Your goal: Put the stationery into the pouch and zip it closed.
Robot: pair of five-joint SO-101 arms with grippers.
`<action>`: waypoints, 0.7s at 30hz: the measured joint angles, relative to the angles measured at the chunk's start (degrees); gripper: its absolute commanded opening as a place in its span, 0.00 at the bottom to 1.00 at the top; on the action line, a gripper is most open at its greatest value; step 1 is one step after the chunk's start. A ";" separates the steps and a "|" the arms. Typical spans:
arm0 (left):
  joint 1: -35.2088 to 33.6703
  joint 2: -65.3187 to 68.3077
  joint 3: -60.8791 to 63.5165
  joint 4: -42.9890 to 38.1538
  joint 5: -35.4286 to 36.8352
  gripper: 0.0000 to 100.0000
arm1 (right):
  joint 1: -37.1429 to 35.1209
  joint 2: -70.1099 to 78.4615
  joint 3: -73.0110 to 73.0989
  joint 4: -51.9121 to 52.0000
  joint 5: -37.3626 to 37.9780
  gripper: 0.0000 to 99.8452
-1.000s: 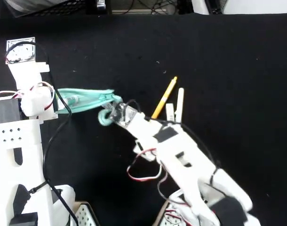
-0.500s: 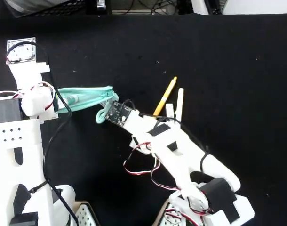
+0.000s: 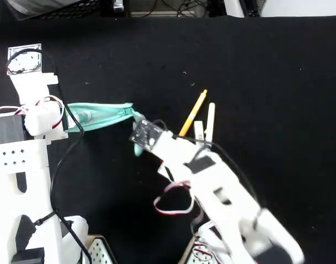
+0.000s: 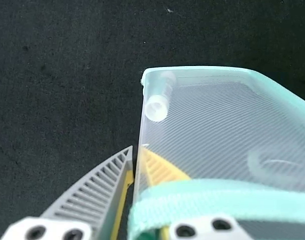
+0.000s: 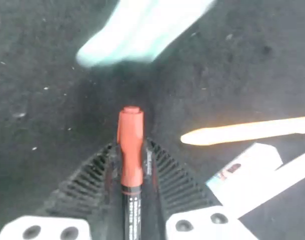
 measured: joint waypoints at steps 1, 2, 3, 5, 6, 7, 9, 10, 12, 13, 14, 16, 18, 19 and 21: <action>0.00 0.00 0.00 0.00 0.00 0.03 | 0.00 -4.13 1.23 1.41 0.00 0.01; 0.00 0.00 0.00 0.00 0.00 0.03 | 0.00 -8.26 2.29 2.99 -0.09 0.01; 0.00 0.00 0.00 0.00 0.00 0.03 | 0.00 -12.75 3.25 4.75 -0.09 0.01; 0.00 0.00 0.00 0.00 0.00 0.03 | 0.00 -21.80 4.04 9.05 -0.09 0.01; 0.00 0.00 0.00 0.00 0.00 0.03 | 0.00 -26.46 4.31 11.78 -0.09 0.01; 0.00 0.00 0.00 0.00 0.00 0.03 | 0.00 -31.12 4.40 14.77 -0.09 0.01; 0.00 0.00 0.00 0.00 0.00 0.03 | 0.00 -40.79 4.40 20.75 -0.09 0.01; 0.00 0.00 0.00 0.00 0.00 0.03 | 0.00 -45.54 4.40 23.56 -0.09 0.01; 0.00 0.00 0.00 0.00 0.00 0.03 | 0.00 -55.47 4.40 27.08 -0.09 0.01; 0.00 0.00 0.00 0.00 0.00 0.03 | 0.00 -59.87 4.40 27.69 -0.09 0.01; 0.00 0.00 0.00 0.00 0.00 0.03 | 0.00 -63.38 4.13 27.69 -0.62 0.01; 0.00 0.00 0.00 0.00 0.00 0.03 | 0.00 -65.14 2.11 27.08 -2.37 0.01; 0.00 0.00 0.00 0.00 0.00 0.03 | 0.00 -65.85 -0.97 24.70 -4.84 0.01; 0.00 0.00 0.00 0.00 0.00 0.03 | 0.00 -65.49 -2.90 22.95 -6.33 0.01; 0.00 0.00 0.00 0.00 -0.09 0.03 | 0.00 -61.89 -7.56 19.16 -9.76 0.01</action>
